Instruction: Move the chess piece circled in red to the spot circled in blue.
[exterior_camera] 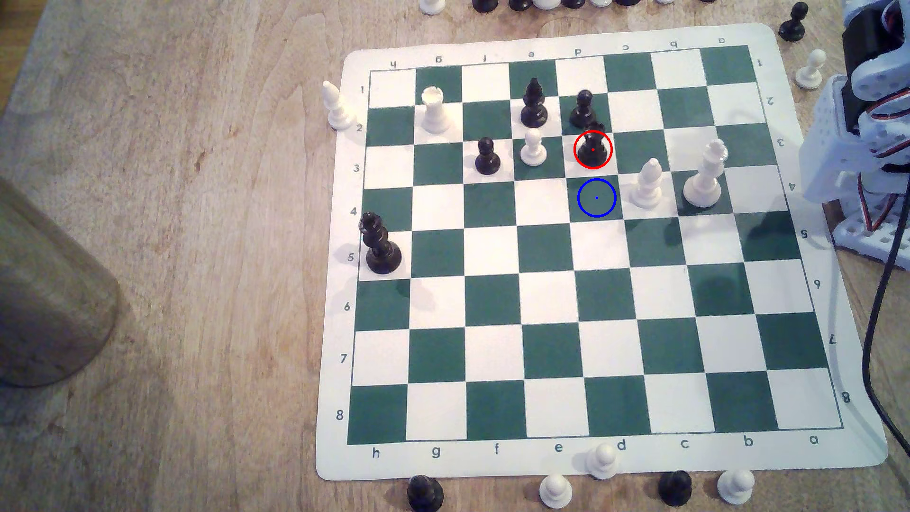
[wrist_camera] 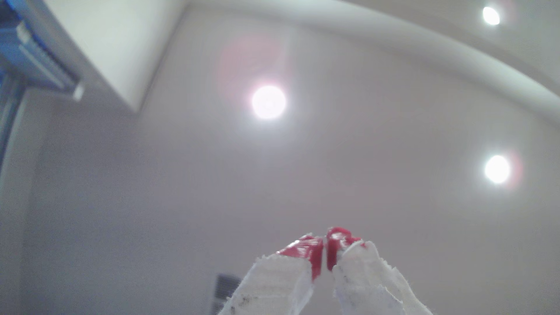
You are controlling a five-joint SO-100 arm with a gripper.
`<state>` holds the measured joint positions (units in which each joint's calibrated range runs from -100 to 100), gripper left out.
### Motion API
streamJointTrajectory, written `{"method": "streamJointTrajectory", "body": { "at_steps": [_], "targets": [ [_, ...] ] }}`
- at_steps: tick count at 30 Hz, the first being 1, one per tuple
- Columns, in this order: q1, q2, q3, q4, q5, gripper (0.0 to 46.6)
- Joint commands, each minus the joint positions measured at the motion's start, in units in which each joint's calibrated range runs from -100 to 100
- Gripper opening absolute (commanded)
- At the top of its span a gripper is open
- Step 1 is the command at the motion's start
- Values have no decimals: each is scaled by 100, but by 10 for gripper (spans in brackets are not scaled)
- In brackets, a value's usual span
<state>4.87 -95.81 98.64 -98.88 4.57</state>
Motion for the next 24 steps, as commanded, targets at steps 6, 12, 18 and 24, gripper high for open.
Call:
{"method": "streamJointTrajectory", "body": {
  "at_steps": [6, 12, 18, 24],
  "targets": [
    [-14, 6, -182, 2829, 20, 2],
    [221, 6, -1932, 7513, -15, 2],
    [1050, 14, -3654, 11477, -24, 2],
    [1512, 6, -4126, 13828, 0, 17]
  ]
}}
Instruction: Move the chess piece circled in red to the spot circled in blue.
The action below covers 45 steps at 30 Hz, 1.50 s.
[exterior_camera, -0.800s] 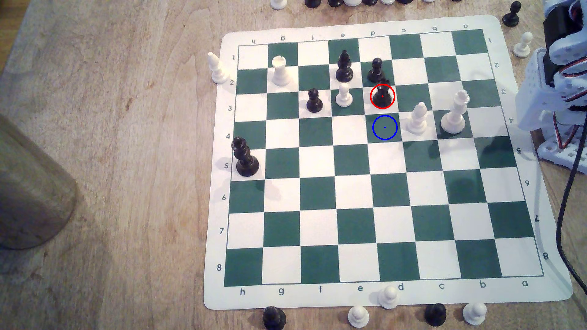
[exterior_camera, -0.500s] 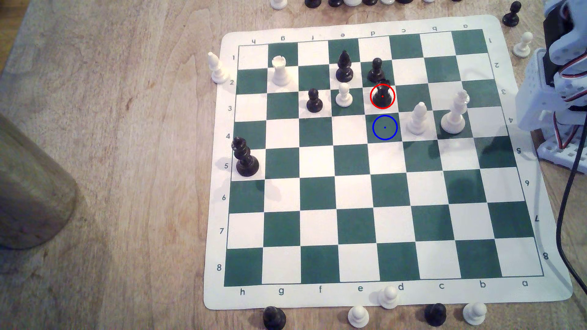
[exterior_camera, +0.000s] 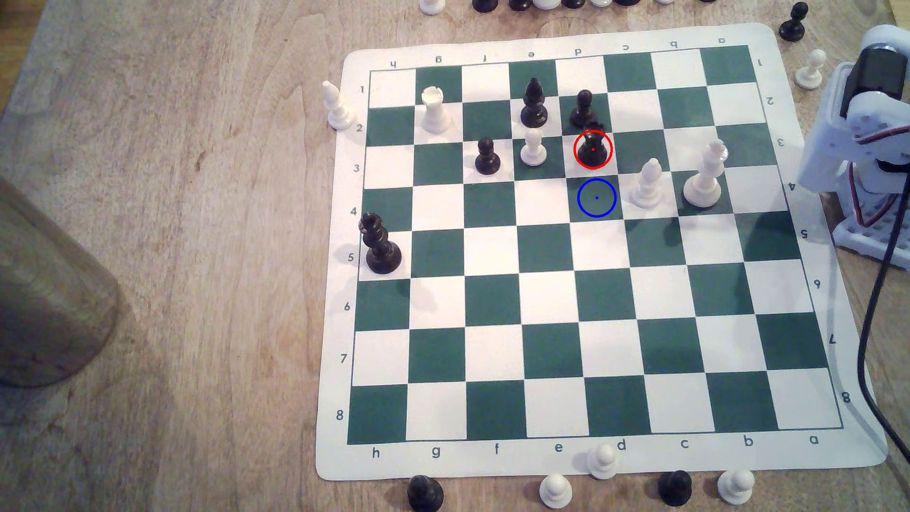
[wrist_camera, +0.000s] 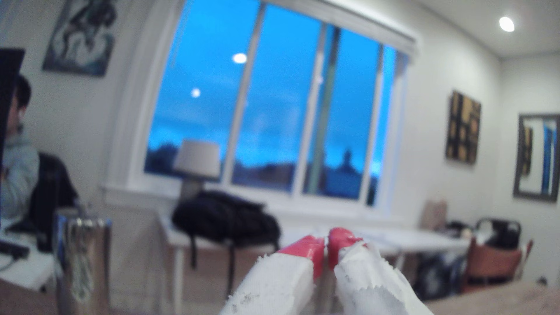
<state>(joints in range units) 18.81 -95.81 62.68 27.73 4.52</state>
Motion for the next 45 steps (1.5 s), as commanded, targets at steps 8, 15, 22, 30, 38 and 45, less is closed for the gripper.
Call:
{"method": "streamJointTrajectory", "body": {
  "at_steps": [8, 15, 22, 30, 38, 45],
  "targets": [
    [-445, 6, 197, 1298, -24, 43],
    [-398, 6, 732, 1044, -24, 44],
    [-484, 6, 759, 896, -24, 44],
    [-398, 6, 532, 1961, -24, 45],
    [-649, 14, 224, 2878, -24, 45],
    [-969, 498, 233, 3935, -1138, 84]
  ]
}}
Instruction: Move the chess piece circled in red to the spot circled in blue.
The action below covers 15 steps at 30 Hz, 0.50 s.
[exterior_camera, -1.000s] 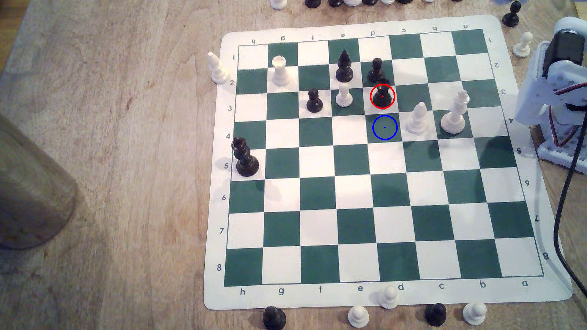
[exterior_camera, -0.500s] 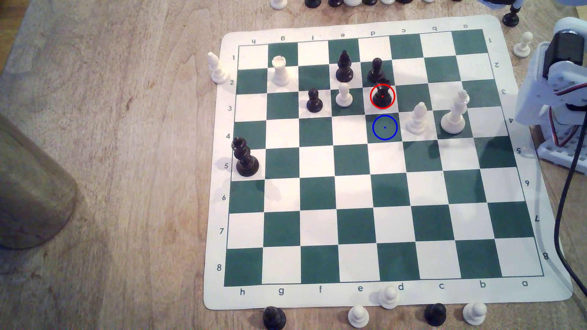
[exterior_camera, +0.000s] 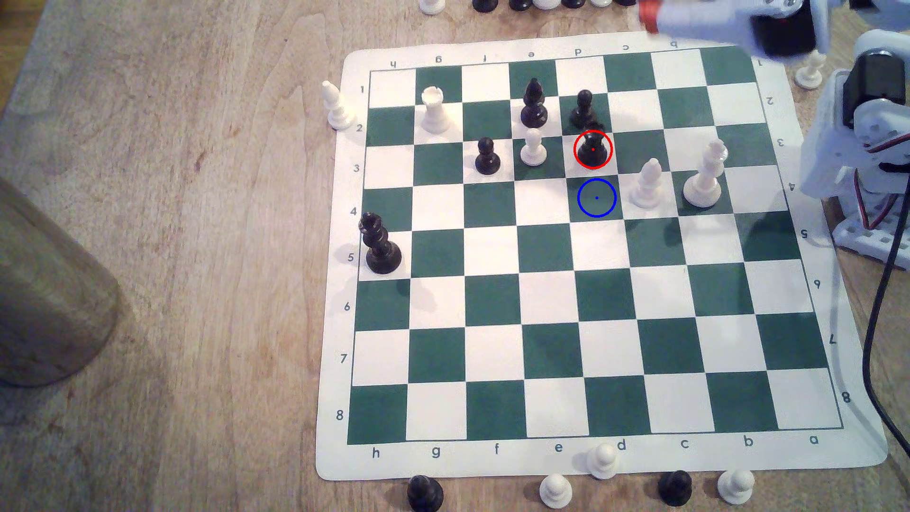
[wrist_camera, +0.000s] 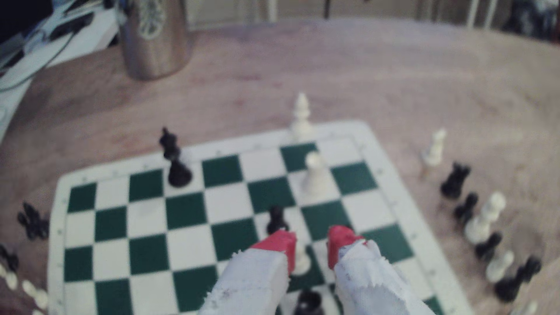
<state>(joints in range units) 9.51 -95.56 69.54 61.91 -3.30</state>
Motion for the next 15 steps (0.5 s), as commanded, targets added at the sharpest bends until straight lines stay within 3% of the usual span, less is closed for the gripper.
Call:
{"method": "streamJointTrajectory", "body": {
  "at_steps": [1, 6, 10, 15],
  "targets": [
    [-24, 702, -536, 639, -357, 91],
    [-40, 1933, -907, 631, -337, 89],
    [-118, 2765, -1215, 656, -391, 123],
    [22, 3673, -1270, 385, -650, 152]
  ]
}}
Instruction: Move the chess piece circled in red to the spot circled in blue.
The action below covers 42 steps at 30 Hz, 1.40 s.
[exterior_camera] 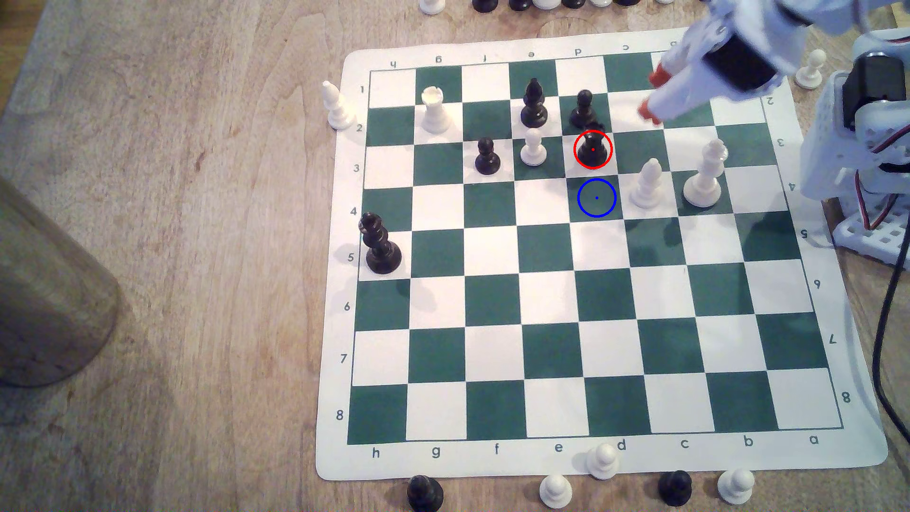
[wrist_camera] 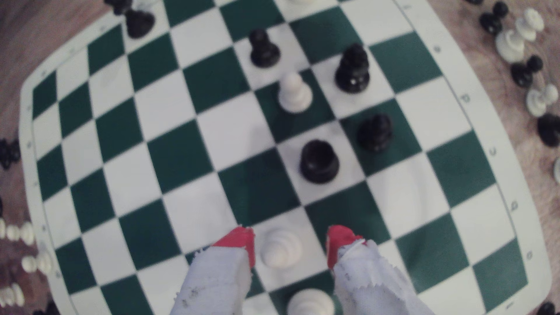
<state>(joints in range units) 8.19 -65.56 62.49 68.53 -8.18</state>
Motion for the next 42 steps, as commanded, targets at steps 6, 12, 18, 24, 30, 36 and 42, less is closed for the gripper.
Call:
{"method": "streamJointTrajectory", "body": {
  "at_steps": [6, 12, 18, 24, 30, 36, 42],
  "targets": [
    [241, 1234, -619, -604, -322, 168],
    [296, 1760, -574, -1152, -337, 172],
    [437, 2796, -783, -1586, -283, 173],
    [437, 3364, -828, -1857, -283, 171],
    [366, 3500, -991, -1955, -327, 168],
    [312, 3602, -1055, -2119, -317, 158],
    [327, 3806, -1109, -2258, -278, 149]
  ]
}}
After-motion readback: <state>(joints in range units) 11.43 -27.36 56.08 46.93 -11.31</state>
